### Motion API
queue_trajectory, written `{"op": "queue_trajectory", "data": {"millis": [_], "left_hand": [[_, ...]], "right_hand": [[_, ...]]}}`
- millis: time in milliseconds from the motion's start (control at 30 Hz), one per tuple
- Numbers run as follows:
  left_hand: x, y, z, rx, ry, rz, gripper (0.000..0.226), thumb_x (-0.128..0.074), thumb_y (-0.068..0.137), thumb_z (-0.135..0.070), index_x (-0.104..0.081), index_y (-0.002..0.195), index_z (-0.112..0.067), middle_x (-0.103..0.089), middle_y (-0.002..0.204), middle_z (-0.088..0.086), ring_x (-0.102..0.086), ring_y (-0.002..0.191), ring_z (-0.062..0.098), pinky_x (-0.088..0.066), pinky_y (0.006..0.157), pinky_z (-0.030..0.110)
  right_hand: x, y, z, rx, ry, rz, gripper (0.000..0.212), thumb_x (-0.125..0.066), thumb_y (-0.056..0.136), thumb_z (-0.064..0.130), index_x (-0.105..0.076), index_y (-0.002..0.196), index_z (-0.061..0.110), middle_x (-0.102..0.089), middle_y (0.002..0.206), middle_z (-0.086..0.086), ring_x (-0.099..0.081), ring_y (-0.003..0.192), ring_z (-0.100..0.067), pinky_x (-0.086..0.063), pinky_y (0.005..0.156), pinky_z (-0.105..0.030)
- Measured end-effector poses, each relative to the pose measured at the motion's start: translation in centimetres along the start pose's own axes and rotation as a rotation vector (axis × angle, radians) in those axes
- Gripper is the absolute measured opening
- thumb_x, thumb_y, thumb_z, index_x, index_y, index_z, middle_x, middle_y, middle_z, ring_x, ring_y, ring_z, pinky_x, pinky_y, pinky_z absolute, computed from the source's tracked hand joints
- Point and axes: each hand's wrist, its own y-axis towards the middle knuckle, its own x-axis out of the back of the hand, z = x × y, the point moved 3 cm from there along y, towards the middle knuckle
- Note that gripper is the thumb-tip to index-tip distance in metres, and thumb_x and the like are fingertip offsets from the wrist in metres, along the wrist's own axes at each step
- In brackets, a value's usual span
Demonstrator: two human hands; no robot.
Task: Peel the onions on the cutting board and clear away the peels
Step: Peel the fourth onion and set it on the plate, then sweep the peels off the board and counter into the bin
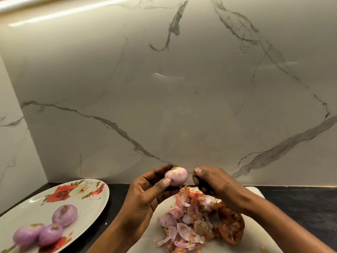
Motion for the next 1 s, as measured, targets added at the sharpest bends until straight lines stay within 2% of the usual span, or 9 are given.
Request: {"op": "queue_trajectory", "data": {"millis": [100, 267, 367, 467, 567, 633, 733, 900, 1000], "left_hand": [[1.4, -1.3, -1.6, -0.072, 0.046, -0.046, 0.043, -0.071, 0.088, -0.006, -0.069, 0.131, -0.007, -0.074, 0.128, 0.016, -0.073, 0.116, 0.035, -0.062, 0.093, 0.035], [6.7, -5.2, -5.7, -0.195, 0.246, -0.148, 0.049, -0.076, 0.087, -0.008, -0.067, 0.136, -0.01, -0.075, 0.126, 0.016, -0.072, 0.117, 0.03, -0.057, 0.102, 0.036], [9.6, -6.8, -8.2, -0.224, 0.379, -0.215, 0.05, -0.076, 0.088, -0.01, -0.065, 0.138, -0.011, -0.076, 0.124, 0.014, -0.071, 0.119, 0.03, -0.058, 0.099, 0.036], [13.9, -9.9, -11.2, -0.224, 0.586, -0.348, 0.048, -0.082, 0.088, -0.021, -0.069, 0.135, -0.024, -0.077, 0.125, 0.006, -0.07, 0.119, 0.027, -0.052, 0.1, 0.045], [17.7, -12.0, -13.0, -0.238, 0.789, -0.465, 0.048, -0.079, 0.087, -0.021, -0.07, 0.134, -0.027, -0.075, 0.128, -0.007, -0.072, 0.118, 0.018, -0.059, 0.1, 0.038], [20.0, -12.6, -13.7, -0.227, 0.911, -0.527, 0.048, -0.081, 0.088, -0.018, -0.07, 0.133, -0.029, -0.074, 0.129, -0.012, -0.072, 0.117, 0.013, -0.061, 0.096, 0.033], [23.5, -12.8, -14.1, -0.164, 1.008, -0.585, 0.049, -0.082, 0.088, -0.011, -0.07, 0.133, -0.029, -0.072, 0.128, -0.016, -0.074, 0.108, 0.007, -0.061, 0.095, 0.031], [26.4, -11.2, -13.7, -0.061, 1.103, -0.572, 0.051, -0.084, 0.088, -0.013, -0.068, 0.133, -0.031, -0.067, 0.135, -0.009, -0.07, 0.111, 0.012, -0.055, 0.082, 0.023], [27.0, -9.7, -12.9, -0.01, 1.113, -0.523, 0.051, -0.084, 0.089, -0.014, -0.066, 0.131, -0.034, -0.066, 0.137, -0.006, -0.07, 0.111, 0.014, -0.056, 0.083, 0.025]], "right_hand": [[0.1, 0.2, 0.1, 0.04, -0.031, -0.035, 0.057, -0.04, 0.1, 0.062, -0.058, 0.073, 0.015, -0.052, 0.067, 0.011, -0.046, 0.063, -0.005, -0.038, 0.06, -0.015], [-0.9, 0.2, 0.7, 0.15, -0.013, -0.004, 0.054, -0.051, 0.107, 0.044, -0.061, 0.07, 0.006, -0.054, 0.06, 0.005, -0.048, 0.055, -0.004, -0.037, 0.057, -0.013], [0.0, -0.2, -0.1, 0.147, -0.063, -0.028, 0.051, -0.051, 0.102, 0.042, -0.066, 0.071, 0.005, -0.055, 0.058, -0.002, -0.05, 0.054, -0.007, -0.037, 0.055, -0.018], [-0.7, 0.2, 0.0, 0.164, -0.108, -0.039, 0.047, -0.052, 0.101, 0.042, -0.072, 0.077, 0.007, -0.058, 0.058, -0.009, -0.05, 0.051, -0.009, -0.038, 0.053, -0.021], [-0.8, 0.2, 0.0, 0.17, -0.132, -0.075, 0.043, -0.053, 0.102, 0.038, -0.074, 0.076, 0.01, -0.057, 0.057, -0.011, -0.049, 0.048, -0.01, -0.037, 0.05, -0.022], [-0.8, 0.1, -0.2, 0.163, -0.145, -0.087, 0.043, -0.054, 0.103, 0.037, -0.075, 0.076, 0.012, -0.057, 0.056, -0.012, -0.05, 0.048, -0.013, -0.037, 0.049, -0.03], [-0.7, 0.1, -0.7, 0.137, -0.193, -0.106, 0.045, -0.054, 0.106, 0.041, -0.075, 0.077, 0.014, -0.058, 0.057, -0.012, -0.054, 0.05, -0.027, -0.038, 0.052, -0.045], [-0.9, -0.2, -0.6, 0.055, -0.221, -0.111, 0.058, -0.052, 0.104, 0.063, -0.076, 0.079, 0.017, -0.059, 0.058, -0.01, -0.06, 0.057, -0.036, -0.044, 0.053, -0.047], [-0.8, -0.4, -0.3, 0.026, -0.223, -0.102, 0.067, -0.048, 0.096, 0.075, -0.076, 0.078, 0.018, -0.06, 0.058, -0.01, -0.06, 0.057, -0.036, -0.046, 0.052, -0.048]]}}
